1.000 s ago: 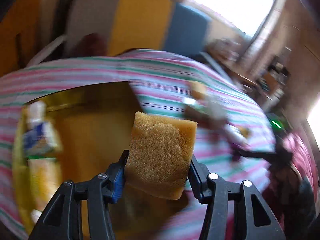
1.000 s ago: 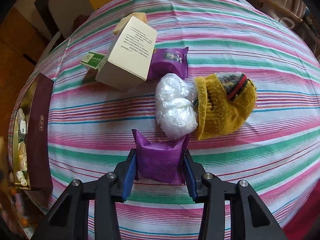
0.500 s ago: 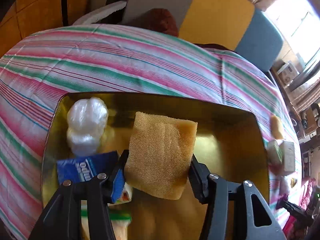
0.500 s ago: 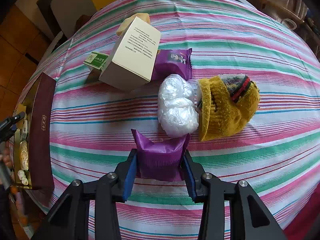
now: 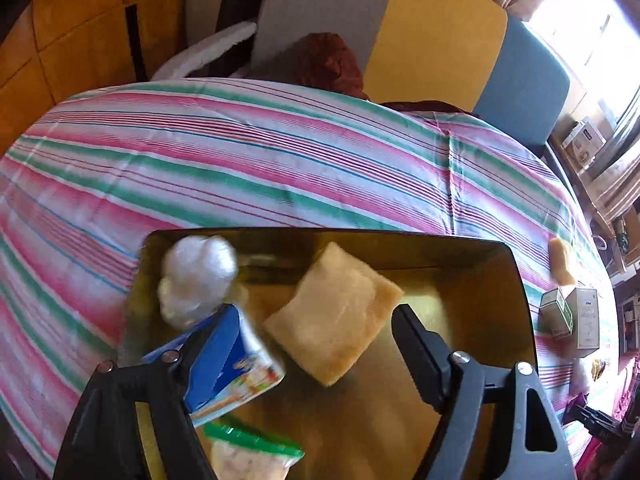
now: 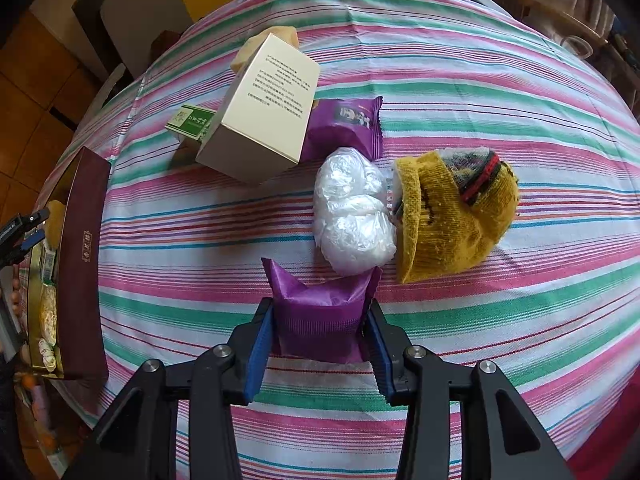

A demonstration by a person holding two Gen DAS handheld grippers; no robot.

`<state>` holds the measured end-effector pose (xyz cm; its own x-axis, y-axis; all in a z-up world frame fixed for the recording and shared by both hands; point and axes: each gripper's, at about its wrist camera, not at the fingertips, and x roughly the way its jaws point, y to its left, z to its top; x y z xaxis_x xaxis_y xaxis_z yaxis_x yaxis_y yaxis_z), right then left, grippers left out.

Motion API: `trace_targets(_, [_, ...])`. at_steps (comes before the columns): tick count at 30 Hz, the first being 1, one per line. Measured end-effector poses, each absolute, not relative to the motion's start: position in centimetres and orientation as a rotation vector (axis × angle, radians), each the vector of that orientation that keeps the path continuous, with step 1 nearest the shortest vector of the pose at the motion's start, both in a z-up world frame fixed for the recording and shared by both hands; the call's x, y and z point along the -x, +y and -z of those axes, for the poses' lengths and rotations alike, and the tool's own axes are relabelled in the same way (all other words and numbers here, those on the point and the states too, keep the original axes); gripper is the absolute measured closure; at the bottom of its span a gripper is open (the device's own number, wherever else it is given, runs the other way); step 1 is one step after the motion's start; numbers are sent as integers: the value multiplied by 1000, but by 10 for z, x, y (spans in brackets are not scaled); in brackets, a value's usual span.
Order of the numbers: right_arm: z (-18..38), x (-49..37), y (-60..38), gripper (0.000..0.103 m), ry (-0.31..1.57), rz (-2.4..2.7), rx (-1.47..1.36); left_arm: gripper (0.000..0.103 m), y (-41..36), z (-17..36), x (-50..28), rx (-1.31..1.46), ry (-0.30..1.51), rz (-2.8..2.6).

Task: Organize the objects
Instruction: 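Lower the yellow sponge into the tray and open the left tool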

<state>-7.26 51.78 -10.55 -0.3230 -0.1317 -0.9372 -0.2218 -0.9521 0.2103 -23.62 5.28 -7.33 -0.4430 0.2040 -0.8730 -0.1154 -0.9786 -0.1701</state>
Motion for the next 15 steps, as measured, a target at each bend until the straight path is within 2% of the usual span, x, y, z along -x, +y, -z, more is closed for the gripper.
trace_targets(4, [105,74,517,59,466,-2464,1789,23,47,53,202,1435,-35,-2616])
trace_targets(9, [105,75,515,60,447,-2472,1788,23,42,29,134,1274,-10,-2675])
trace_targets(15, [99,75,490,60,396,-2608,1834,23,45,18,72,1148,82,-2695])
